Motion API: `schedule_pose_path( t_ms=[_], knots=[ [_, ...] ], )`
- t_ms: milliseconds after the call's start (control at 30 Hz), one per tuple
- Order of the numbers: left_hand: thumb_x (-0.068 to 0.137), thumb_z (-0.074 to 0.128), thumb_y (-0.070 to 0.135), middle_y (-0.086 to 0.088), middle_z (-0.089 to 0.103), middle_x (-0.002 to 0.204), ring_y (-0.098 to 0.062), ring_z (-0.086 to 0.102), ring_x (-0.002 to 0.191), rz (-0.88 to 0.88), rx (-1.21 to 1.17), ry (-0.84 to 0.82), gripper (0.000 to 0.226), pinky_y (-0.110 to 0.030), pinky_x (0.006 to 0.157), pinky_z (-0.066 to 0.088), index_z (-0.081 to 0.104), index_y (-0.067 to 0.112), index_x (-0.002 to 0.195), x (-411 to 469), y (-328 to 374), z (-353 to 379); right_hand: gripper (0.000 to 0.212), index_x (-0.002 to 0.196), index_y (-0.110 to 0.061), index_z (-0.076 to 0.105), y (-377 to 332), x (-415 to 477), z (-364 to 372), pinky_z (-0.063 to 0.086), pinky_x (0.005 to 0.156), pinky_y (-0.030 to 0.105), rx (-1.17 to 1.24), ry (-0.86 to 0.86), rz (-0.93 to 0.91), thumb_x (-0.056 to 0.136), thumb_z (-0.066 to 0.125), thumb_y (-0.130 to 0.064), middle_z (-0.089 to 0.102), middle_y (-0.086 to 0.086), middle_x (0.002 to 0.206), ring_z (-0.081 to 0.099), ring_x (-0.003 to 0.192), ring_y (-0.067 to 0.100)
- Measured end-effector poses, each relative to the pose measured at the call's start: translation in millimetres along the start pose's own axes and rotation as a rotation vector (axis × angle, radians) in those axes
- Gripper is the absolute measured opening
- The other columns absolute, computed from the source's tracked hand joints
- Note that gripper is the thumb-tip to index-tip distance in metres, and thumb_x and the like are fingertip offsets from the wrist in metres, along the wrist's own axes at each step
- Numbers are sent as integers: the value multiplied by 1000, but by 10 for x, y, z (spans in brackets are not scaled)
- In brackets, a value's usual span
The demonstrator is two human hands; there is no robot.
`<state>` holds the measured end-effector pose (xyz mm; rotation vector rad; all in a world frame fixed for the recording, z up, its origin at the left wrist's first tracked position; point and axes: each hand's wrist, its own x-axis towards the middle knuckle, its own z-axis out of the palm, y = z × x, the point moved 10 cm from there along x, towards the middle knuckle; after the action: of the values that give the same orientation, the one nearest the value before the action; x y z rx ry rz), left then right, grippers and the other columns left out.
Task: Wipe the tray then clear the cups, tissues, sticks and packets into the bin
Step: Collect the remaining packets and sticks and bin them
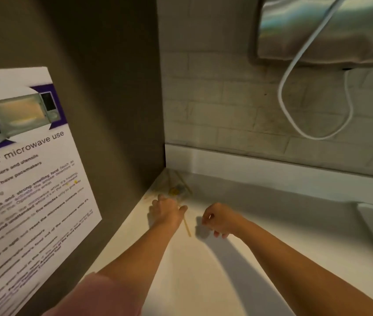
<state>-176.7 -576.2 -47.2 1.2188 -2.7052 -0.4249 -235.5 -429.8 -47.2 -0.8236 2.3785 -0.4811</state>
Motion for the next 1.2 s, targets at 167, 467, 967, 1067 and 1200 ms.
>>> schedule_pose_path(
  t_ms=[167,467,967,1067,1200],
  knots=[
    [81,66,44,-5,58,120,-24,52,112,-9,15,4,50,-34,84,44,56,12,118,132,34,112,28,103,-10,66,33,146,-30,45,51,23,-3,29,19,93,42,-21,57,3,62,54,50,18],
    [91,48,7,-11,60,117,-28,57,109,81,110,-103,24,-35,86,48,62,8,110,59,157,196,19,89,-10,63,-12,285,19,48,51,24,50,0,-6,93,46,-18,63,12,80,61,70,25],
    [93,38,-1,-16,52,121,-27,52,112,117,54,-192,28,-30,91,44,51,-4,118,-160,-6,289,25,104,-3,65,-197,501,-68,47,49,23,46,29,-45,91,46,-13,64,15,85,61,71,25],
    [95,39,7,-19,54,123,-32,54,112,-21,-217,-137,29,-34,90,45,46,-4,121,-70,-192,67,25,103,-7,66,-258,619,-237,47,48,23,37,117,-65,89,46,-9,65,14,87,62,70,24],
    [95,42,9,-24,58,113,-38,58,104,-86,-436,-37,25,-34,78,45,49,-6,112,75,-387,-187,25,103,-8,69,-497,898,-391,52,82,31,-106,244,-158,88,49,-9,67,13,109,63,100,28]
  ],
)
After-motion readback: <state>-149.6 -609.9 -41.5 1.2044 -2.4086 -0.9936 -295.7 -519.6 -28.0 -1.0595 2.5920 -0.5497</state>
